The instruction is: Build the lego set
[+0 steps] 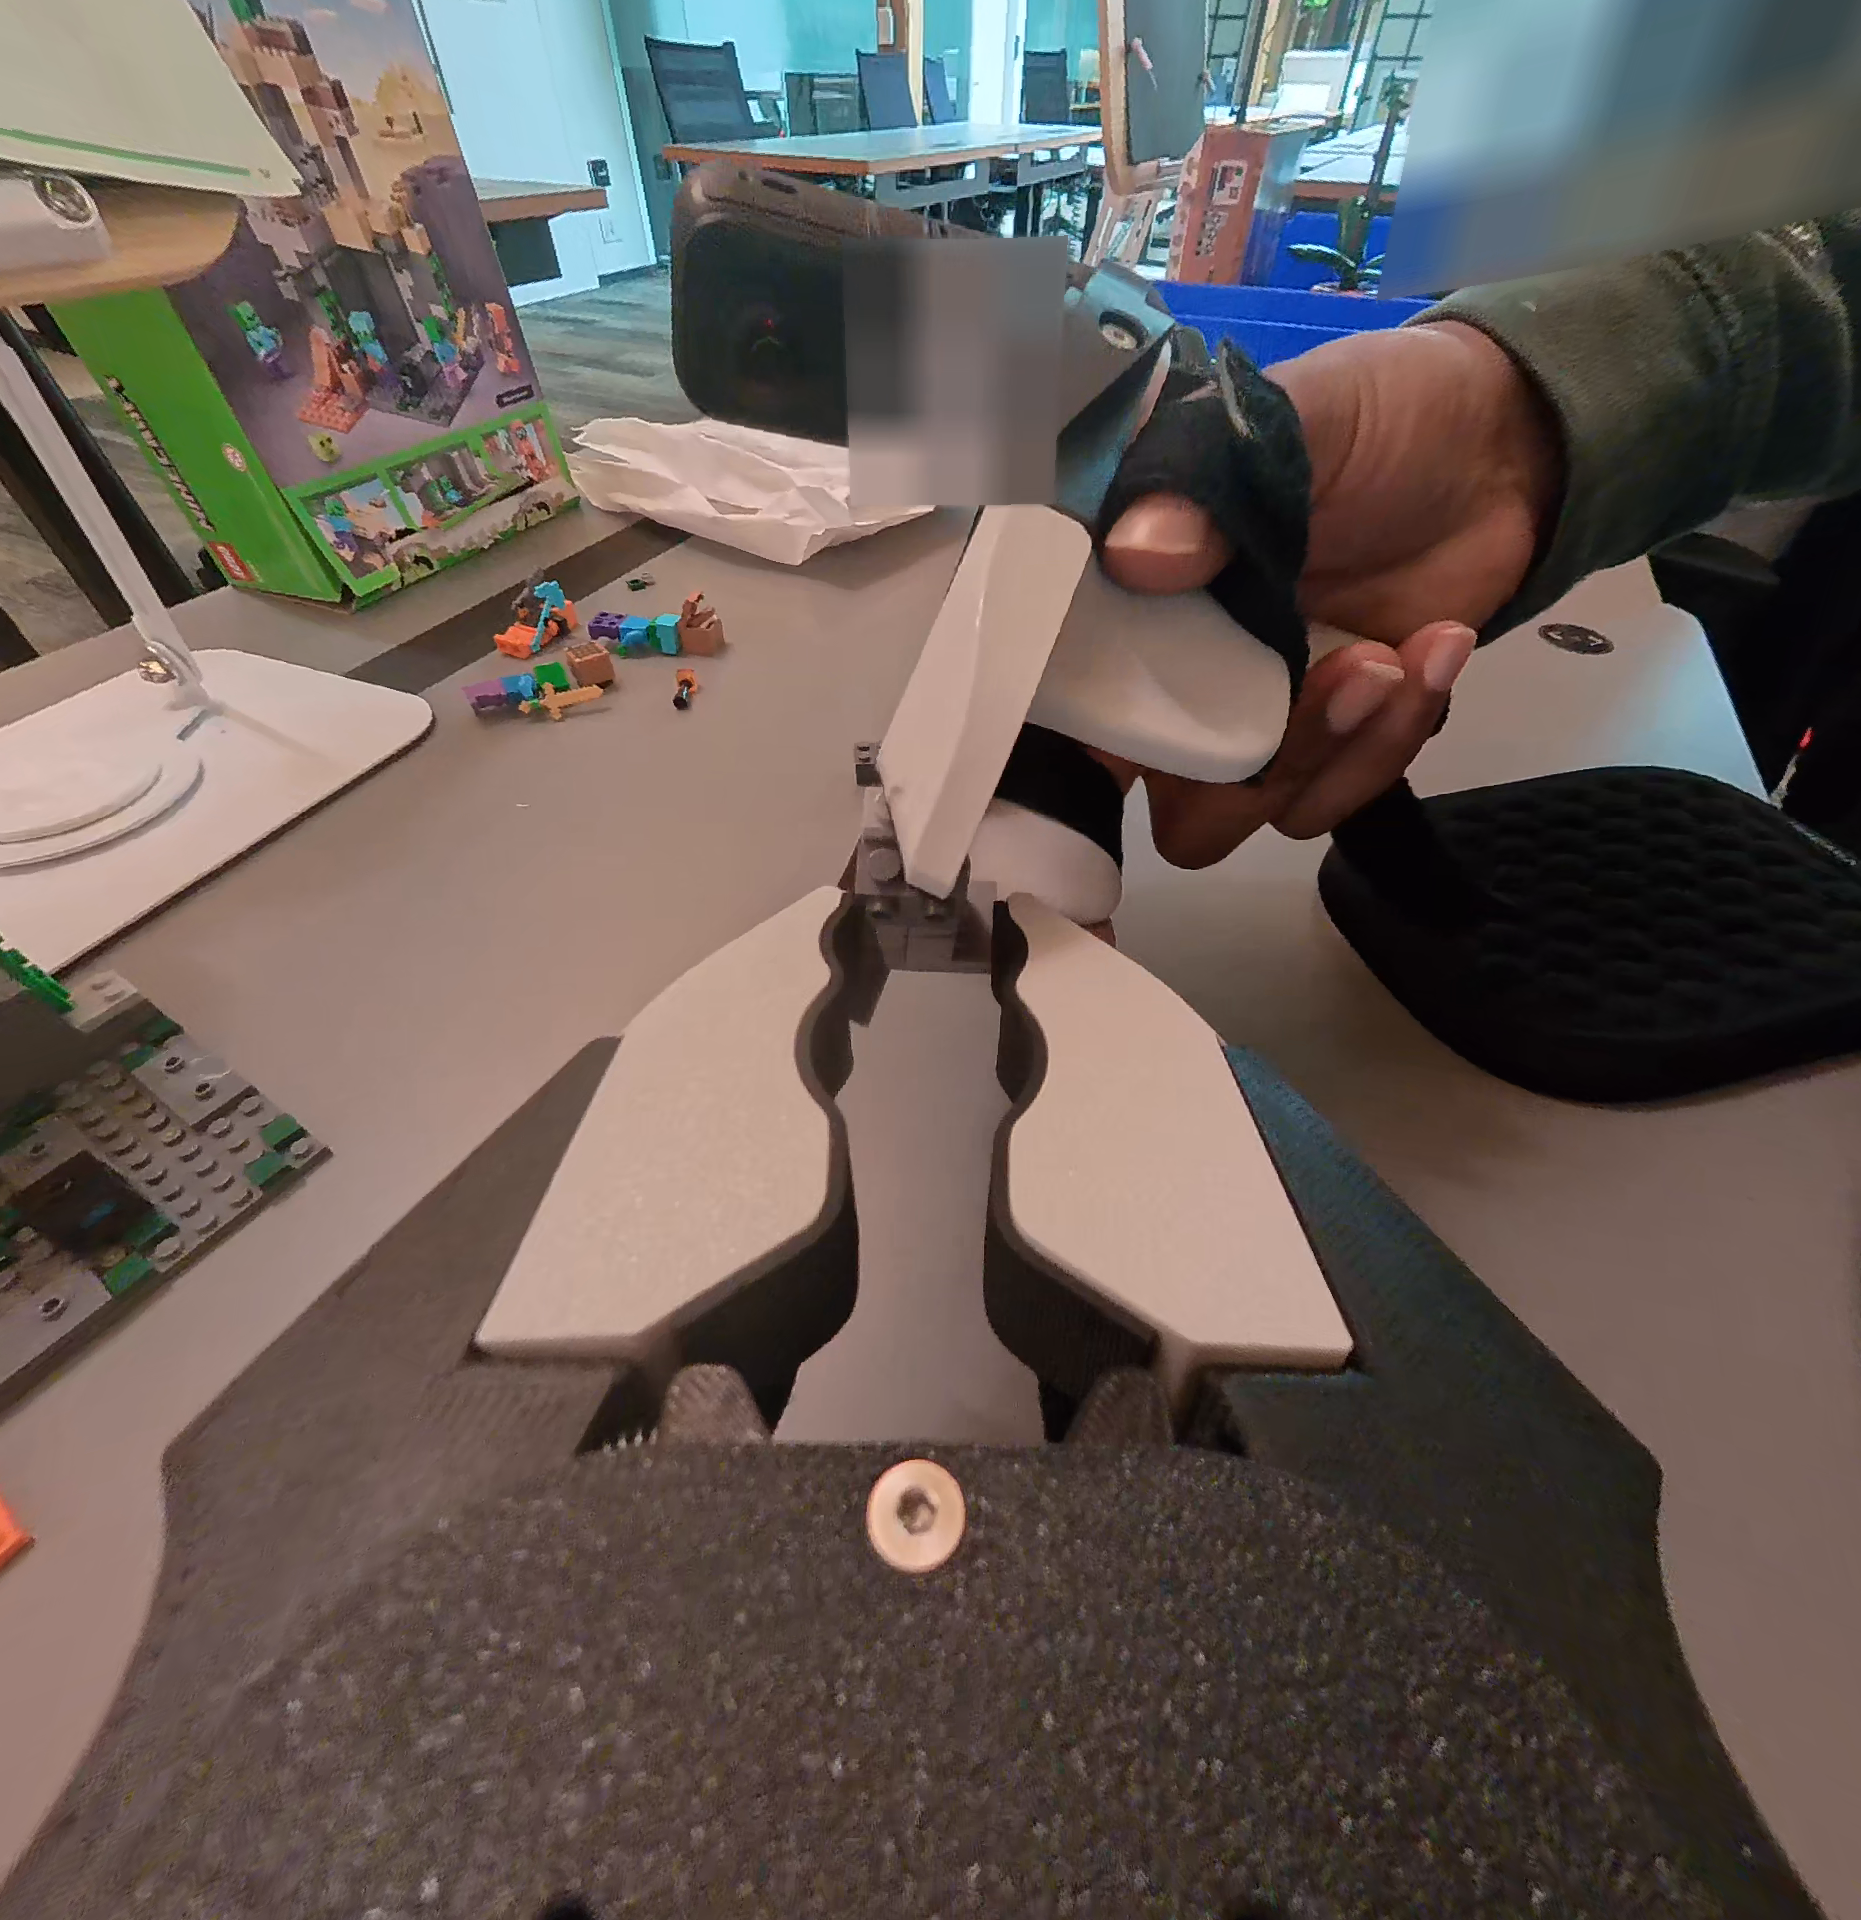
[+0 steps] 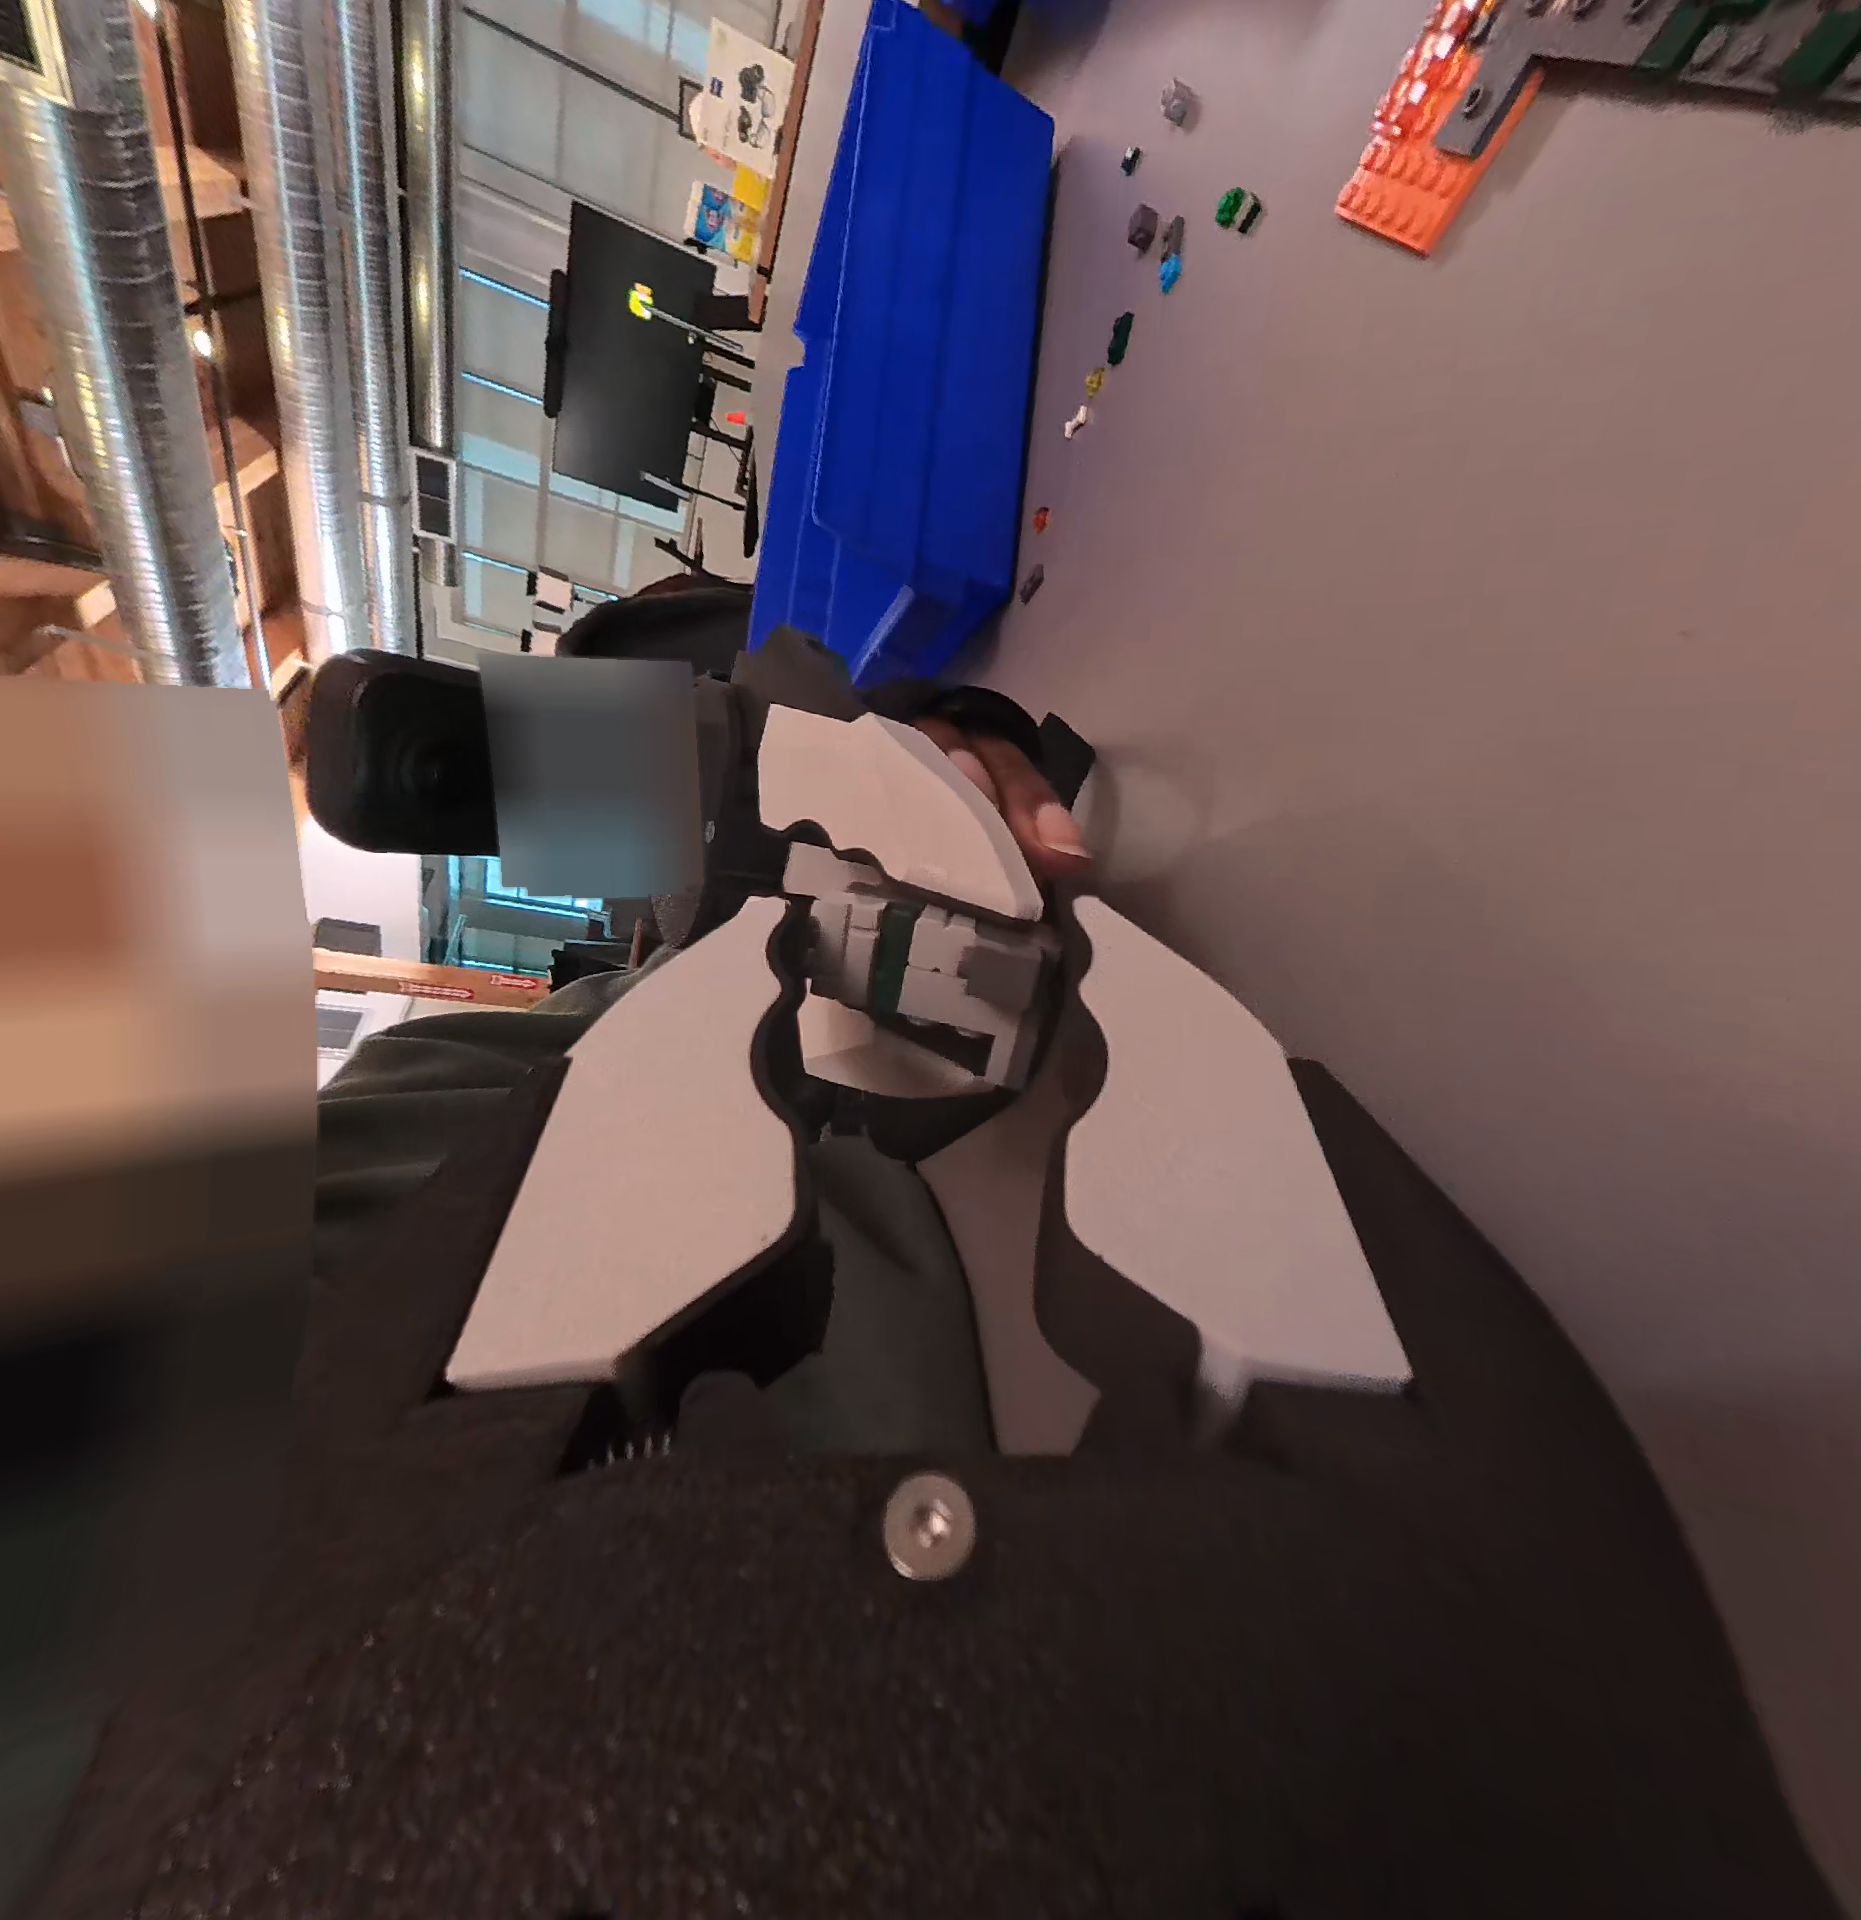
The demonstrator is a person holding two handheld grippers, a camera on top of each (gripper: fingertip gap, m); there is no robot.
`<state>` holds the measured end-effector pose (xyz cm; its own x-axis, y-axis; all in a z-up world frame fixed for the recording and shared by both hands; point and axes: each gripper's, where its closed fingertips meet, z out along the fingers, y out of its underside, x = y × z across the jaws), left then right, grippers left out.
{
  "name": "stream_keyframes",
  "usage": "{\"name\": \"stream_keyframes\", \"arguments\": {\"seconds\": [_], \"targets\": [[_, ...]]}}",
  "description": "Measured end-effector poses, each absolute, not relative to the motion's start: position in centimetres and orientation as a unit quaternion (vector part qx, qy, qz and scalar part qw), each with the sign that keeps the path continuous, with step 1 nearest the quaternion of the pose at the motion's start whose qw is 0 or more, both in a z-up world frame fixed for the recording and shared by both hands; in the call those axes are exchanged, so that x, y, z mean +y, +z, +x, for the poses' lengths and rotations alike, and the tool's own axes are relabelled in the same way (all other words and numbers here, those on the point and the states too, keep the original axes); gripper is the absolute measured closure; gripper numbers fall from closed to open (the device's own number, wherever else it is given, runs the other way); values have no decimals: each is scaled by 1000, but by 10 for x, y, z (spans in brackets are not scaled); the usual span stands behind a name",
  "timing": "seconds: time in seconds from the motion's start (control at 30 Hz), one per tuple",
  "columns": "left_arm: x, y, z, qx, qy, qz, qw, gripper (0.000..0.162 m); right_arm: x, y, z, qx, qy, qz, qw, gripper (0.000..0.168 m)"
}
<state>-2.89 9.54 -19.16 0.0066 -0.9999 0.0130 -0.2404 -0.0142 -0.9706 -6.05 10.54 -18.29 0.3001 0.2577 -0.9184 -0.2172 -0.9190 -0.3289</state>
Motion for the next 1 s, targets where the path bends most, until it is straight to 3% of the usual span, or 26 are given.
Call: {"name": "stream_keyframes", "arguments": {"seconds": [0.73, 0.83, 1.0], "targets": [[97, -191, -29, 555, -423, -565, 441, 139, 107, -182, -59, -19, 581, -781, 227, 125], [96, -191, -30, 546, -440, -570, 428, 139, 111, -174, -55, -22, 596, -764, 246, 97], [94, -196, -33, 533, -487, -584, 372, 139, 103, -168, -27, -167, 533, -752, 349, 111]]}}
